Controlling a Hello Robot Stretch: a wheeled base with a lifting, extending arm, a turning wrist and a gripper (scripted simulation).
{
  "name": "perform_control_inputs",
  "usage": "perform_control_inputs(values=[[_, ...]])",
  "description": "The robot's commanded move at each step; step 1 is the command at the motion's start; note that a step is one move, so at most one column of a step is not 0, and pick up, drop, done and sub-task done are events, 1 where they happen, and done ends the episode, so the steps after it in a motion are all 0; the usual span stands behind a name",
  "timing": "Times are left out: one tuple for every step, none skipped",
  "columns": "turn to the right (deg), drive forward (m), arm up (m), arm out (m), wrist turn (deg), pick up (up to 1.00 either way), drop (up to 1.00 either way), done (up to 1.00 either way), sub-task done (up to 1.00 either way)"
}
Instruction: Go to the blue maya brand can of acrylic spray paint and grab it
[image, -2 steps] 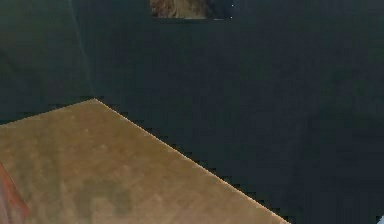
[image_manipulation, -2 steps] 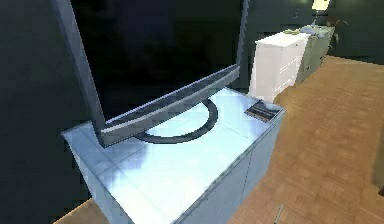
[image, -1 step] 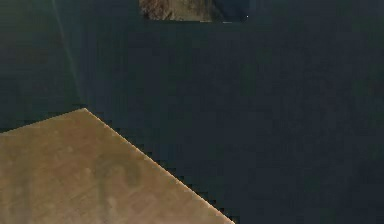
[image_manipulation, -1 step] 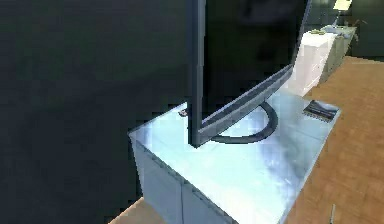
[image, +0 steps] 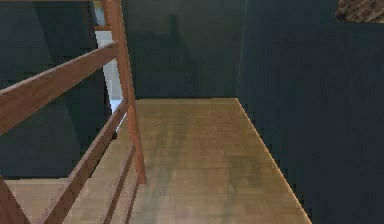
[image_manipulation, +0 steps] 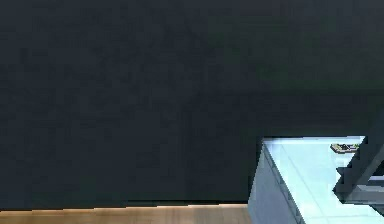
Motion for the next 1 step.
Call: perform_control_inputs(values=[[-3.0,0.0,0.0,0.0,0.0,0.0,0.0,0.0,0.0]])
